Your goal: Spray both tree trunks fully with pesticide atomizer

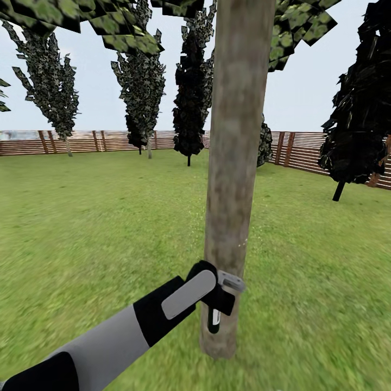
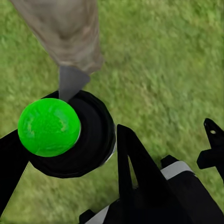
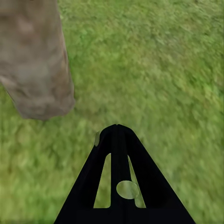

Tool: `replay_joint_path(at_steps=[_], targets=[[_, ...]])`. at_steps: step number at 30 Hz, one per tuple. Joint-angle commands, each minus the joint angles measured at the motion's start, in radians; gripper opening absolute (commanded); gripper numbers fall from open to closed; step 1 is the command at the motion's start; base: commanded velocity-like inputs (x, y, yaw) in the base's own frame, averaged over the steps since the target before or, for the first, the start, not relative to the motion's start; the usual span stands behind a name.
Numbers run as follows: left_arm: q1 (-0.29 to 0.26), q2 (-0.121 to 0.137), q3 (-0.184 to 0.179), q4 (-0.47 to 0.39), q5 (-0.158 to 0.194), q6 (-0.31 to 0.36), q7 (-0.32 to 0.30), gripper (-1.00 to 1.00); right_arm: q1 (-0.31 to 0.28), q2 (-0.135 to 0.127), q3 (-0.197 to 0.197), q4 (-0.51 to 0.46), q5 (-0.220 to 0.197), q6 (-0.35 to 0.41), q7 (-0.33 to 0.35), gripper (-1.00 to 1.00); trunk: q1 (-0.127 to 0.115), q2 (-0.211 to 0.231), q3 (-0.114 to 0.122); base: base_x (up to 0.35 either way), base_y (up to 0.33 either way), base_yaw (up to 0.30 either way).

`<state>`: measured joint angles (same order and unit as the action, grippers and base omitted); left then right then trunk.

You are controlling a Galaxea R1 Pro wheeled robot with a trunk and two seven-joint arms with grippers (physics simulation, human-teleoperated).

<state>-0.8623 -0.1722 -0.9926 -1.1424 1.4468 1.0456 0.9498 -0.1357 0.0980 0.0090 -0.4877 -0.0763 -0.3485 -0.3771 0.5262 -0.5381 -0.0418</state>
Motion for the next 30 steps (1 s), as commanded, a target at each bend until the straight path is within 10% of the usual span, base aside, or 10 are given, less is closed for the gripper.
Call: replay_joint_path(at_steps=[1,20,30], targets=[[-0.001,0.0,-0.006,-0.006,0.008,0.002,0.009,-1.0,-0.001,0.0,0.001,0.0,-0.008,-0.006,0.0,-1.0,0.0,-0.002,-0.002,0.0,0.0,0.0],[-0.001,-0.002,-0.029,-0.058,0.01,0.002,-0.014,-1.0,-0.001,0.0,0.002,0.0,-0.008,-0.006,0.0,-1.0,0.0,-0.002,-0.002,0.055,-0.006,0.032],[0.005,0.0,-0.255,-0.091,0.008,0.002,-0.096,-1.0,-0.001,-0.001,0.001,-0.003,-0.008,-0.007,0.0,-1.0,0.0,-0.002,-0.002,0.001,0.0,-0.022]])
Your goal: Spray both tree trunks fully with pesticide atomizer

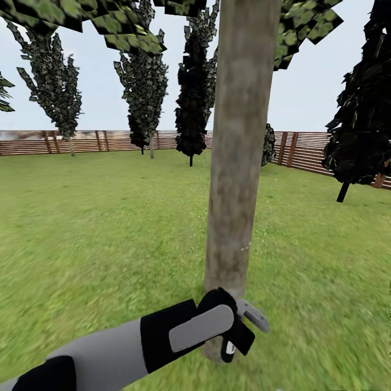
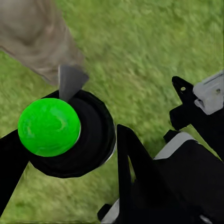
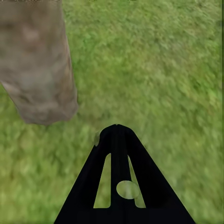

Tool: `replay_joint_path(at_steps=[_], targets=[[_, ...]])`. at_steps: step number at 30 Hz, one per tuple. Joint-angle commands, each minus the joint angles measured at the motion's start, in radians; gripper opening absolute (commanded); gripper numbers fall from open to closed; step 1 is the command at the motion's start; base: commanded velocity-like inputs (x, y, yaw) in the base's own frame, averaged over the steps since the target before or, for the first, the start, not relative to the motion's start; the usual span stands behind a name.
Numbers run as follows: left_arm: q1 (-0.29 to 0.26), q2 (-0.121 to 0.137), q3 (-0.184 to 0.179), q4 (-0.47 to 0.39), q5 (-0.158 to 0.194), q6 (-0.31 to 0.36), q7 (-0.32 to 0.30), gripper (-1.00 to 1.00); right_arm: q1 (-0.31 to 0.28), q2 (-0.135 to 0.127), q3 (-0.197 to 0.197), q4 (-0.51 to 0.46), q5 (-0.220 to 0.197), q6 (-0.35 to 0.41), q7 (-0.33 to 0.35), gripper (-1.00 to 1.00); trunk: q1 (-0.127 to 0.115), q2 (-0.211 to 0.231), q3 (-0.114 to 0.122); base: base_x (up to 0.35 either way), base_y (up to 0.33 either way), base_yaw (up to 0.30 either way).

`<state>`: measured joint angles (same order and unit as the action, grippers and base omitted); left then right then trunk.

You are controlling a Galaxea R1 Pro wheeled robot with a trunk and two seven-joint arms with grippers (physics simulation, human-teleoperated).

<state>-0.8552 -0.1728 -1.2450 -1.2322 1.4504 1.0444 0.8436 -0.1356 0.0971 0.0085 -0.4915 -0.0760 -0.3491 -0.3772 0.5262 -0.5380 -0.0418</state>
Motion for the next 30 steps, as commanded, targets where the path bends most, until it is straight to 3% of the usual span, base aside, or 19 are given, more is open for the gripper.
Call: replay_joint_path(at_steps=[1,2,4,5,9,12,18,26,28,30], targets=[[-0.001,0.001,-0.037,-0.003,0.001,0.003,0.014,-1.0,-0.001,0.0,0.0,-0.003,-0.008,-0.006,0.0,-1.0,0.0,-0.002,-0.002,0.0,0.0,-0.166],[-0.001,0.003,-0.07,-0.002,-0.016,0.003,0.015,-1.0,-0.001,0.0,-0.001,-0.005,-0.008,-0.006,0.0,-1.0,0.0,-0.002,-0.002,0.0,0.0,-0.19],[0.008,0.005,-0.108,0.005,-0.108,0.003,0.006,-1.0,-0.001,0.0,-0.002,-0.009,-0.008,-0.006,0.0,-1.0,0.0,-0.002,-0.002,0.0,0.0,-0.211],[0.014,0.006,-0.113,0.006,-0.137,-0.001,-0.001,-1.0,-0.001,0.0,-0.002,-0.01,-0.008,-0.006,0.0,-1.0,0.0,-0.002,-0.002,0.0,0.0,-0.223],[0.078,0.008,-0.131,0.015,-0.343,-0.02,-0.109,-1.0,-0.001,0.0,-0.004,-0.011,-0.008,-0.005,-0.001,-1.0,0.0,-0.002,-0.002,0.0,0.0,-0.237],[0.094,0.009,-0.133,0.03,-0.402,-0.027,-0.149,-1.0,-0.001,0.0,-0.004,-0.012,-0.008,-0.005,-0.002,-1.0,0.0,-0.002,-0.002,-0.029,0.027,-0.243],[0.098,0.01,-0.133,0.065,-0.42,-0.06,-0.164,-1.0,-0.001,0.0,-0.004,-0.012,-0.008,-0.005,-0.002,-1.0,0.0,-0.002,-0.002,-0.194,0.156,-0.244],[0.099,0.012,-0.128,0.075,-0.415,-0.095,-0.166,-1.0,-0.001,0.0,-0.005,-0.012,-0.008,-0.005,-0.002,-1.0,0.0,-0.002,-0.002,-0.265,0.198,-0.231],[0.099,0.013,-0.128,0.11,-0.412,-0.101,-0.177,-1.0,-0.001,0.0,-0.005,-0.012,-0.008,-0.005,-0.002,-1.0,0.0,-0.002,-0.002,-0.264,0.224,-0.221],[0.098,0.013,-0.128,0.192,-0.416,-0.105,-0.239,-1.0,-0.001,0.0,-0.005,-0.012,-0.008,-0.005,-0.002,-1.0,0.0,-0.002,-0.002,-0.261,0.227,-0.218]])
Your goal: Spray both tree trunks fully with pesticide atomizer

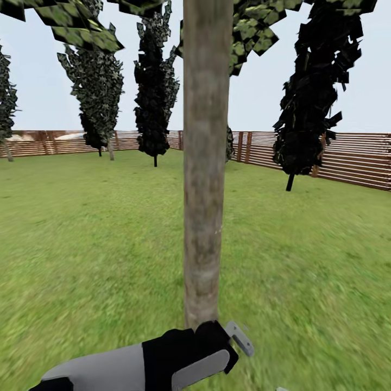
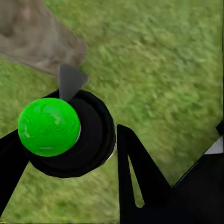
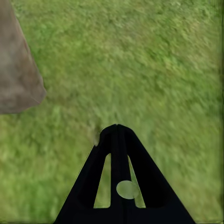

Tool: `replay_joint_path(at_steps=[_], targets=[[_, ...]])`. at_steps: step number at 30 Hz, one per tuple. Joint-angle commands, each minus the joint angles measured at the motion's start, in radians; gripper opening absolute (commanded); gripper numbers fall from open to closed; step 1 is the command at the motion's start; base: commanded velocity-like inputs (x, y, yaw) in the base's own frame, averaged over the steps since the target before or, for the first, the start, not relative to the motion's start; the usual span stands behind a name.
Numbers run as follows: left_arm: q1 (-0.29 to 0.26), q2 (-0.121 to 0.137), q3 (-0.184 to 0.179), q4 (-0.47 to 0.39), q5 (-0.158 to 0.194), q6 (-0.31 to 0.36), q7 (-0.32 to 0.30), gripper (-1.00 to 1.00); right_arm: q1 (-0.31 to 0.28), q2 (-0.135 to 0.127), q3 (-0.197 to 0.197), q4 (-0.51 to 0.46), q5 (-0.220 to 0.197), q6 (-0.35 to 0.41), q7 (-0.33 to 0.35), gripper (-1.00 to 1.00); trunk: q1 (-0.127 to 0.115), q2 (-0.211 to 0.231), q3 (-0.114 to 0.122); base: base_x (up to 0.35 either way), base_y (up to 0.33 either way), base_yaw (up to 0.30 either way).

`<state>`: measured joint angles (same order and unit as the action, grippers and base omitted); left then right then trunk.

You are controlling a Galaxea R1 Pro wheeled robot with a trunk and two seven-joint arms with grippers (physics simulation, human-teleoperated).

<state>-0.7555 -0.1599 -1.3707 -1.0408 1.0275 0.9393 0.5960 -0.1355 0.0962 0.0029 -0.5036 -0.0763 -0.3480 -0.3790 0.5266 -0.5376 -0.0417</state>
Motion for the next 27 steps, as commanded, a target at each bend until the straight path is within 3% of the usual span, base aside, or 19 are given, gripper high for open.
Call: replay_joint_path(at_steps=[1,5,11,13,17,19,27], targets=[[-0.003,0.0,-0.002,0.019,0.006,-0.001,-0.012,-1.0,-0.001,0.0,0.001,0.0,-0.008,-0.006,0.0,-1.0,0.0,-0.002,-0.002,-0.257,0.227,-0.217],[-0.037,0.001,-0.005,0.099,0.0,-0.051,-0.139,-1.0,-0.001,0.0,0.001,0.0,-0.008,-0.006,0.0,-1.0,0.0,-0.002,-0.002,-0.168,0.19,-0.217],[-0.158,0.002,-0.003,0.201,0.003,-0.081,-0.3,-1.0,-0.001,0.0,0.002,0.0,-0.008,-0.006,0.0,-1.0,0.0,-0.002,-0.002,-0.011,0.263,-0.213],[-0.215,0.001,0.003,0.276,0.011,-0.081,-0.345,-1.0,-0.001,0.0,0.002,0.0,-0.008,-0.006,0.0,-1.0,0.0,-0.002,-0.002,0.1,0.304,-0.163],[-0.291,-0.001,0.018,0.475,0.024,-0.102,-0.398,-1.0,-0.001,0.0,0.003,0.0,-0.008,-0.007,0.0,-1.0,0.0,-0.002,-0.002,0.055,0.133,-0.059],[-0.302,0.0,0.02,0.518,0.025,-0.124,-0.417,-1.0,-0.001,0.0,0.003,0.0,-0.008,-0.006,0.0,-1.0,0.0,-0.002,-0.002,0.018,0.043,-0.019],[-0.344,0.009,0.024,0.552,0.023,-0.154,-0.441,-1.0,-0.001,0.0,0.004,-0.001,-0.008,-0.007,0.0,-1.0,0.0,-0.002,-0.002,0.003,0.008,-0.004]])
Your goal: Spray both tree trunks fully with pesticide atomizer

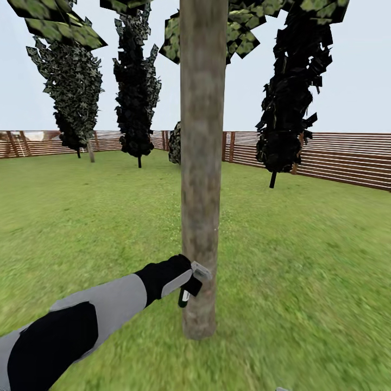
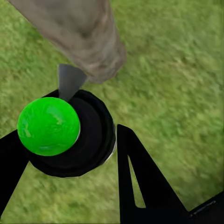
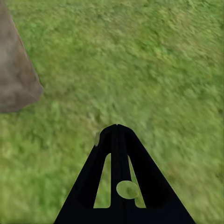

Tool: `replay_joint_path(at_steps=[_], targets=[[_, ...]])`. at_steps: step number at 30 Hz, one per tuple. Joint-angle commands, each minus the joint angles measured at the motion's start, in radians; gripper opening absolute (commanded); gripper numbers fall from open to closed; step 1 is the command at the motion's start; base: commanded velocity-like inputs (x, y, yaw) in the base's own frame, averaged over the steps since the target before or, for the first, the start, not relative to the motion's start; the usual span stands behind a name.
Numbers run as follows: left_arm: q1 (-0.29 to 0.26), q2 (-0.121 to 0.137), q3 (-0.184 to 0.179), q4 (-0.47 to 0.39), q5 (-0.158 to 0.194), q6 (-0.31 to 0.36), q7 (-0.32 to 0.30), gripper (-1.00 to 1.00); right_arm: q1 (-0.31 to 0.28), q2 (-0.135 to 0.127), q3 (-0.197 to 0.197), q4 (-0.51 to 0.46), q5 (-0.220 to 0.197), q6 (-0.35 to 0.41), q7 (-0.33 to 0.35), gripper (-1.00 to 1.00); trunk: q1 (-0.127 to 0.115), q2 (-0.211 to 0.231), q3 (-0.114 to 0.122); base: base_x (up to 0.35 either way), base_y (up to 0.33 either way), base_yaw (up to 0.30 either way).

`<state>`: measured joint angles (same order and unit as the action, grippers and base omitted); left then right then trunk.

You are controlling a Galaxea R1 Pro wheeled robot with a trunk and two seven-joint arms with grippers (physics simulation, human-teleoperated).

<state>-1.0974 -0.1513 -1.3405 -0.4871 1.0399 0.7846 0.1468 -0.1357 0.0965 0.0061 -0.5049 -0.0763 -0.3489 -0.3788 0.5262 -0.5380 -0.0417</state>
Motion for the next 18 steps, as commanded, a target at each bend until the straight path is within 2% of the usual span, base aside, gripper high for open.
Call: replay_joint_path(at_steps=[1,4,7,15,18], targets=[[-0.003,0.001,-0.006,-0.002,0.01,-0.01,0.007,-1.0,-0.001,0.0,0.001,0.0,-0.008,-0.006,0.0,-1.0,0.001,-0.002,-0.002,0.0,0.0,0.0],[-0.009,-0.001,-0.005,-0.002,0.01,-0.043,0.008,-1.0,-0.001,0.0,0.001,0.0,-0.008,-0.006,0.0,-1.0,0.001,-0.002,-0.002,0.0,0.0,0.0],[-0.043,0.0,-0.004,0.003,0.015,-0.059,0.012,-1.0,-0.001,0.0,0.002,0.0,-0.008,-0.006,0.0,-1.0,0.001,-0.002,-0.002,0.0,0.0,0.0],[-0.097,-0.004,0.0,0.017,0.022,-0.065,0.022,-1.0,-0.001,0.0,0.002,0.0,-0.008,-0.006,0.0,-1.0,0.001,-0.002,-0.002,0.0,0.0,0.0],[-0.104,-0.004,0.015,0.041,0.028,-0.065,0.021,-1.0,-0.001,0.0,0.002,0.0,-0.008,-0.006,0.0,-1.0,0.001,-0.002,-0.002,0.0,0.0,0.0]])
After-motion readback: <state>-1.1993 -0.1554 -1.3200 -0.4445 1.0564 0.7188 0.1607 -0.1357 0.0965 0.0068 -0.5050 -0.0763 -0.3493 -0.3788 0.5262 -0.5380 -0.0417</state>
